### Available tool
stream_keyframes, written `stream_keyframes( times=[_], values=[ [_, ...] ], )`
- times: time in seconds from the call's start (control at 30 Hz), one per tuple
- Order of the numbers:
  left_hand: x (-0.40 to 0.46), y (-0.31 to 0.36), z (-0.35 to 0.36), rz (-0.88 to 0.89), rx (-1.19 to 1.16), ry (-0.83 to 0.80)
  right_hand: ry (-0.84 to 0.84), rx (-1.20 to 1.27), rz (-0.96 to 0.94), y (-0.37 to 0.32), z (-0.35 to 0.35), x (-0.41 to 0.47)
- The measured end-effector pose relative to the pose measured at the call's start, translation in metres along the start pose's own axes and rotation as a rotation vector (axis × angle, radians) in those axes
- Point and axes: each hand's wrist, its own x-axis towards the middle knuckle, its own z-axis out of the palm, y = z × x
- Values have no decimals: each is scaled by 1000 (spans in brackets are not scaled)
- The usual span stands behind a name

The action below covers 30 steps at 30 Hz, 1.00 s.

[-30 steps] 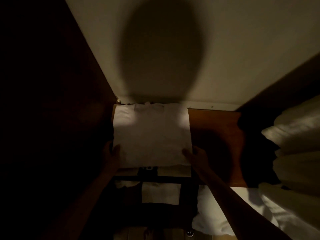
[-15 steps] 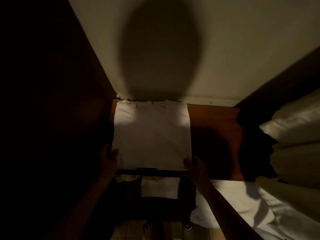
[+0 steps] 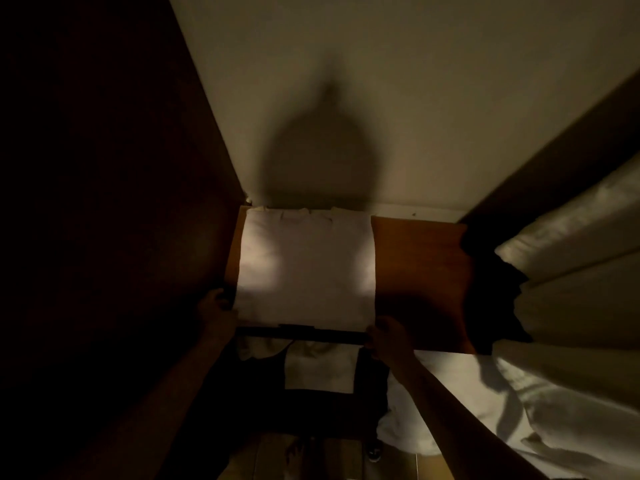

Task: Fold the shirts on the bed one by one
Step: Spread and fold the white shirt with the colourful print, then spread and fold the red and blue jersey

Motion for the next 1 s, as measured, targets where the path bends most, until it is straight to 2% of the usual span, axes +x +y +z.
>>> stream_keyframes(
  times=[0.13, 0.2, 0.27, 0.33, 0.47, 0.53, 0.7, 0.83, 1.0],
  values=[
    [-42, 30, -17, 104, 186, 109, -23, -67, -15, -14, -18, -33],
    [-66, 45, -26, 168, 218, 79, -58, -58, -5, -31, -30, -56],
    [-89, 63, -39, 231, 230, 36, -172, -56, 2, -56, -45, -86],
    [-116, 94, -58, 300, 240, 15, -254, -57, -93, -86, -67, -123],
    [-189, 183, -114, 492, 144, 6, -168, -90, -343, -155, -126, -216],
    [-235, 233, -151, 578, 189, -27, -197, -79, -366, -199, -151, -275],
    [-363, 335, -243, 749, 327, -83, -73, -228, -570, -284, -224, -429],
    [-456, 376, -306, 828, 446, -130, -36, -293, -659, -323, -274, -536],
    [-557, 388, -368, 951, 514, -68, 45, -331, -799, -344, -308, -649]
  ],
)
